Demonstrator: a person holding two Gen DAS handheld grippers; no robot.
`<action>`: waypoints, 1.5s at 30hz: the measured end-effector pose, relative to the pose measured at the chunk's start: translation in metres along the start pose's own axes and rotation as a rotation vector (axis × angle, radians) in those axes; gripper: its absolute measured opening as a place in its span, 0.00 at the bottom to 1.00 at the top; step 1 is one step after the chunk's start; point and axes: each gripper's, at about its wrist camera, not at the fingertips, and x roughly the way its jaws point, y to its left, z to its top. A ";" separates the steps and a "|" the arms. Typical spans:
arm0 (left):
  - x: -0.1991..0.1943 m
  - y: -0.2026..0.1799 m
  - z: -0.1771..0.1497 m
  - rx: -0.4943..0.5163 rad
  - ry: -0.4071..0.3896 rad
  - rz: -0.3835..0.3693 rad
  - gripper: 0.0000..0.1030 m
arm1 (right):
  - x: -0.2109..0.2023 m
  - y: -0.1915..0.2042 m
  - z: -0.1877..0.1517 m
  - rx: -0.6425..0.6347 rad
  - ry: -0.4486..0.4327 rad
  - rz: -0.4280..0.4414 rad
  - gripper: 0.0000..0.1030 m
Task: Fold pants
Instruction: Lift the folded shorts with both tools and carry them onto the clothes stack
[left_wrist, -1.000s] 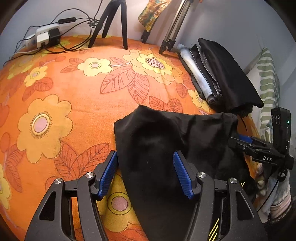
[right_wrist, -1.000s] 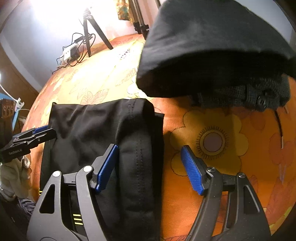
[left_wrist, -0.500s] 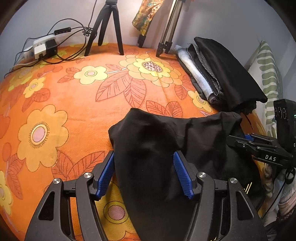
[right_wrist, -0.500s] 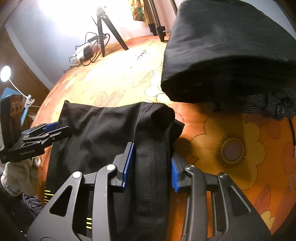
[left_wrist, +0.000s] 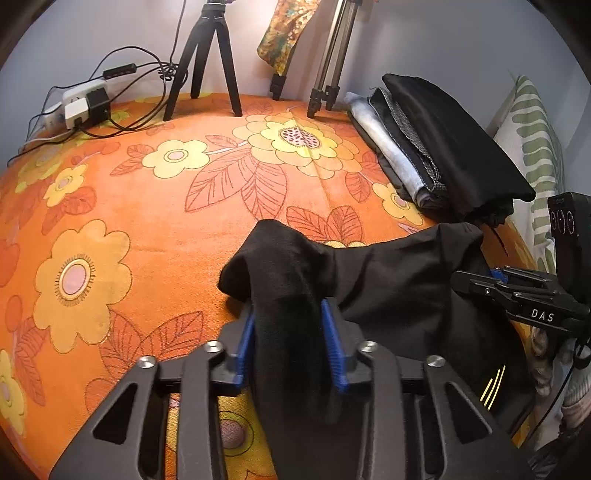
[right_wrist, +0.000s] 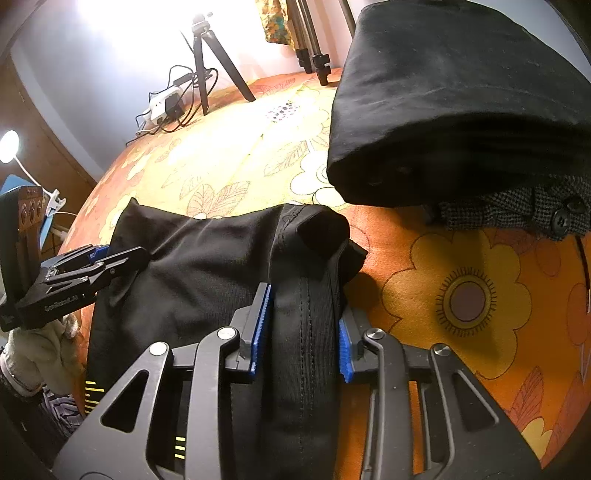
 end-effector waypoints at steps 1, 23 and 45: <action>0.001 0.000 0.000 -0.003 0.004 -0.010 0.21 | 0.000 0.001 0.000 -0.002 -0.001 -0.006 0.30; -0.028 -0.007 0.003 0.017 -0.078 -0.037 0.13 | -0.027 0.033 -0.002 -0.052 -0.099 -0.047 0.16; -0.140 -0.046 0.016 0.126 -0.365 -0.090 0.12 | -0.146 0.085 -0.028 -0.145 -0.377 -0.128 0.15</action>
